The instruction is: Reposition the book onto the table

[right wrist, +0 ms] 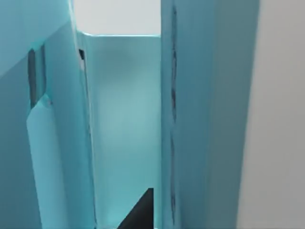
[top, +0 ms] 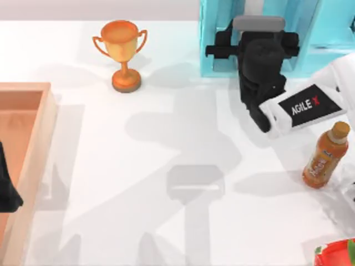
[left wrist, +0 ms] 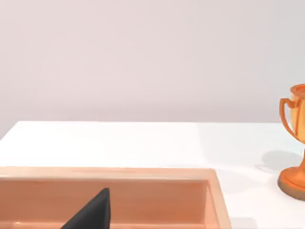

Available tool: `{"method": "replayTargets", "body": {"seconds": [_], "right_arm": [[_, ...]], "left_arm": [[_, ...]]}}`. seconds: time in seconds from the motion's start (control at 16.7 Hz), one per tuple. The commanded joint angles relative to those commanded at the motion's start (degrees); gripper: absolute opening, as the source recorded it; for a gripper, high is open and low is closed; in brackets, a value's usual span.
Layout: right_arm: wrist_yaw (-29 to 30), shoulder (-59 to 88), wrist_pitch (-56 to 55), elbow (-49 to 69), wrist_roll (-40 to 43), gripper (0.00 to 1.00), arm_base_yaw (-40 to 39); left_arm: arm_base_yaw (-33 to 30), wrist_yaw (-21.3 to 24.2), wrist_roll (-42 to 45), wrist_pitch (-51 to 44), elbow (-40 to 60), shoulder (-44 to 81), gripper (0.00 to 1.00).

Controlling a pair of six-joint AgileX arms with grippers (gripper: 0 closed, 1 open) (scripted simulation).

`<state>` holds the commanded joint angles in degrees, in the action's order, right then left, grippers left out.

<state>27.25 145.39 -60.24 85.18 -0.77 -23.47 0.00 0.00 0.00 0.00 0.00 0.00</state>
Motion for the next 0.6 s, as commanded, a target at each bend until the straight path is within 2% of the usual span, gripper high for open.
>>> {"method": "replayTargets", "body": {"seconds": [0.18, 0.6], "right_arm": [[0.00, 0.00, 0.00, 0.00, 0.00, 1.00, 0.00], [0.00, 0.00, 0.00, 0.00, 0.00, 0.47, 0.00]], "left_arm": [[0.00, 0.00, 0.00, 0.00, 0.00, 0.00, 1.00], [0.00, 0.00, 0.00, 0.00, 0.00, 0.00, 1.00]]}}
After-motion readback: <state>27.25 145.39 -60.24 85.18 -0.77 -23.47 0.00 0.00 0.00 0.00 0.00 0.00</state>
